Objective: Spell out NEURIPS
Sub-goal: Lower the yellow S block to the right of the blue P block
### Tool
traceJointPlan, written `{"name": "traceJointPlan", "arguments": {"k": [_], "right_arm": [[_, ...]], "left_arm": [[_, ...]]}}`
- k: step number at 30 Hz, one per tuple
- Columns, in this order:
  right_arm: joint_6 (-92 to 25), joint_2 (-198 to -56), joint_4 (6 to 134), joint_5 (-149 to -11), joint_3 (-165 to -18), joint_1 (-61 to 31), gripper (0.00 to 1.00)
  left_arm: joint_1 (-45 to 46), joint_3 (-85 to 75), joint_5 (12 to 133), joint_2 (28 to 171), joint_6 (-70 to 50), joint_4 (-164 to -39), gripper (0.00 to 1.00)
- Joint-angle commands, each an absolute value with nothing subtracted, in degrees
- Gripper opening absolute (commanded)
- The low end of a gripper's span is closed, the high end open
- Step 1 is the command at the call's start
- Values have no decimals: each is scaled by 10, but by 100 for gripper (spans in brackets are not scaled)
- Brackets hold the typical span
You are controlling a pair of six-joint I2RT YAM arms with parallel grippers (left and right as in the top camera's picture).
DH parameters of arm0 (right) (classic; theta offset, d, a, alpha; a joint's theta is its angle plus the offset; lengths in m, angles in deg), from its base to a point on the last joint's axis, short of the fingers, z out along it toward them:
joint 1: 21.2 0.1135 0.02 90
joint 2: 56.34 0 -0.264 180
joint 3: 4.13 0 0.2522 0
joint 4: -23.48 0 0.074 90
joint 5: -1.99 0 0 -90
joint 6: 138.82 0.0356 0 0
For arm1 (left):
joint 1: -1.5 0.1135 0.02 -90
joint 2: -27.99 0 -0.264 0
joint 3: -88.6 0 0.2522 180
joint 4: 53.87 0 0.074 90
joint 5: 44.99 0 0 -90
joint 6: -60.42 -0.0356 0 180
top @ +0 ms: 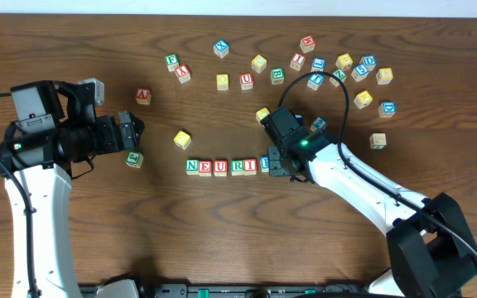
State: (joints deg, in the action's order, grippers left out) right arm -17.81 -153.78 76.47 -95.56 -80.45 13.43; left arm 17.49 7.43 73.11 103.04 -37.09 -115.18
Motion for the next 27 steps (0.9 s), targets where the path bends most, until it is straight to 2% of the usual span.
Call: {"name": "traceJointPlan", "arguments": {"k": [1,13,27], "right_arm": [[-171,-1538,761,-976,-800,137,4],[-171,-1540,753,-986,-799,133,7],[-171,-1565,743,-994,-799,133,5]], "left_arm": [[177,63,728,1028,-368,-1152,98],[177,63,728,1028,-368,-1152,99],[177,63,728,1028,-368,-1152,99]]}}
